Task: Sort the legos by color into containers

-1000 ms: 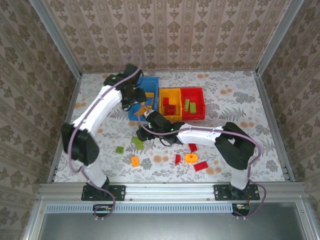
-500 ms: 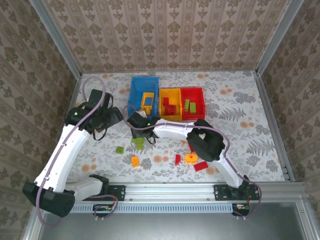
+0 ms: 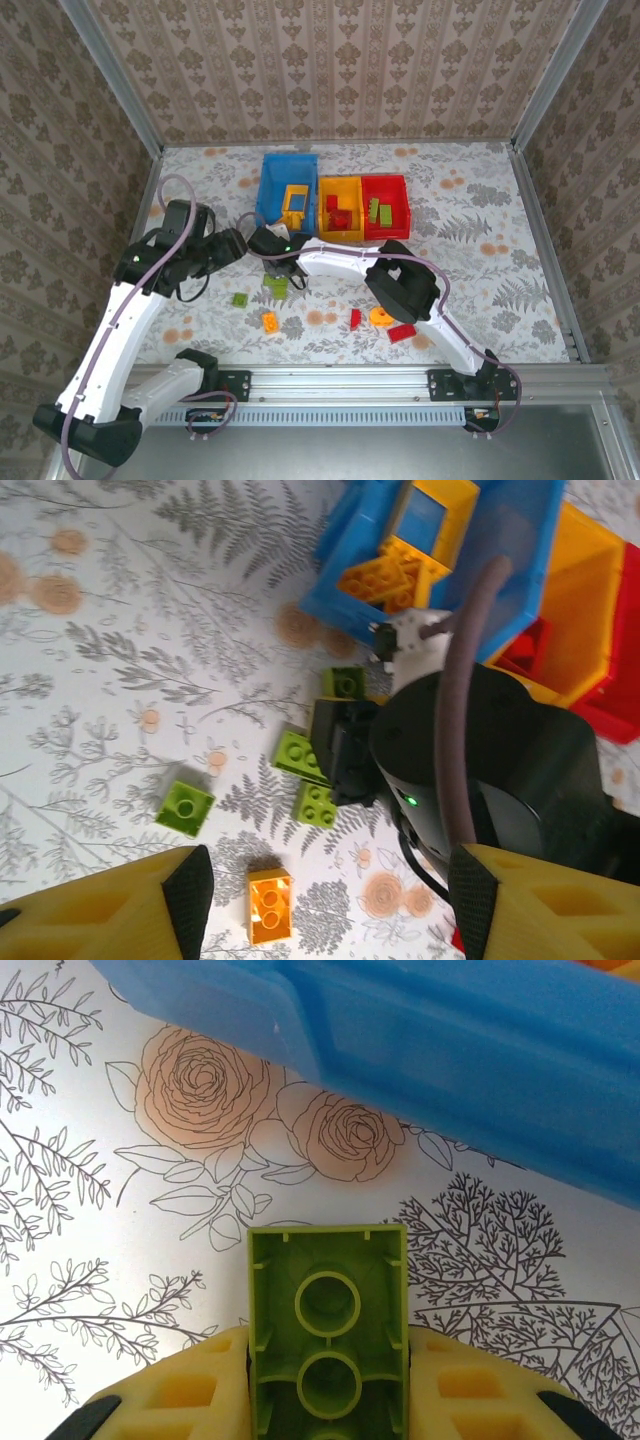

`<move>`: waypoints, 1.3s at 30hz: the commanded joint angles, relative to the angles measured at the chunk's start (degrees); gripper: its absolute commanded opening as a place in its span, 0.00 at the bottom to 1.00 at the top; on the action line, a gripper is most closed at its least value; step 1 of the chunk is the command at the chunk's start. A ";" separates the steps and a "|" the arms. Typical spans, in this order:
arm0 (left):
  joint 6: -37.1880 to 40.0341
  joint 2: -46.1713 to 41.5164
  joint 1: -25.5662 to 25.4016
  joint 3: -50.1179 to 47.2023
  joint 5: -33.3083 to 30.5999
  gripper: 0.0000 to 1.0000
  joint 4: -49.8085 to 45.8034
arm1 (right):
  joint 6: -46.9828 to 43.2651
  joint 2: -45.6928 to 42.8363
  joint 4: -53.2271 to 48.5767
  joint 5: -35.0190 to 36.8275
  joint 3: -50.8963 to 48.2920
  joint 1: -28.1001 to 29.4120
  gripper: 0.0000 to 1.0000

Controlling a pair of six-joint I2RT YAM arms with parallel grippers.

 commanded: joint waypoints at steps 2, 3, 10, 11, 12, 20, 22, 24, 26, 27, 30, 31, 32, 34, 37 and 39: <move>3.06 -2.21 0.10 0.55 5.51 0.66 1.20 | -1.60 -8.61 1.97 -0.04 -3.71 0.22 0.22; 2.99 -2.32 0.04 0.93 6.41 0.66 0.81 | -1.72 -11.00 2.43 0.05 -5.17 0.18 0.22; 2.59 1.37 -2.95 2.27 14.83 0.68 11.80 | -2.70 -27.01 4.42 2.70 -18.11 -3.95 0.22; 2.79 2.88 -4.19 2.68 15.17 0.68 13.90 | -2.63 -29.39 4.51 2.96 -20.10 -5.38 0.22; 3.07 4.98 -6.42 3.26 15.51 0.68 16.29 | -2.45 -31.90 4.71 3.06 -22.40 -7.65 0.22; 7.48 23.00 -20.39 11.81 13.87 0.69 28.49 | -5.87 -36.82 4.36 -1.57 -28.95 -25.81 0.23; 8.26 27.08 -22.32 13.56 14.10 0.69 30.08 | -6.73 -33.35 2.74 -2.74 -26.06 -28.82 0.23; 8.54 29.89 -23.33 14.29 14.97 0.69 31.28 | -6.74 -29.58 1.33 -3.53 -22.95 -30.77 0.24; 9.66 32.34 -24.26 15.02 15.18 0.69 31.29 | -6.48 -25.97 -0.81 -3.31 -19.79 -31.96 0.25; 10.34 33.35 -24.67 15.27 15.38 0.69 31.25 | -6.27 -24.07 -2.16 -3.28 -18.02 -32.49 0.27; 12.15 35.86 -25.62 15.59 16.01 0.69 30.48 | -5.55 -20.30 -4.78 -3.58 -15.06 -33.41 0.34; 12.55 36.48 -25.91 15.35 16.22 0.69 30.58 | -5.56 -19.40 -5.09 -3.72 -14.42 -33.59 0.36; 12.81 36.90 -26.16 15.17 16.24 0.69 30.46 | -5.60 -18.84 -5.51 -3.58 -13.91 -33.59 0.38; 13.01 37.63 -26.77 14.56 16.19 0.69 30.34 | -5.43 -18.55 -5.76 -3.31 -13.82 -33.60 0.43; 13.27 38.00 -27.34 13.37 15.97 0.69 30.14 | -5.09 -19.17 -5.77 -3.04 -14.47 -33.54 0.51; 13.19 38.04 -27.73 12.70 15.68 0.69 29.99 | -4.92 -20.29 -5.40 -3.00 -15.15 -33.58 0.55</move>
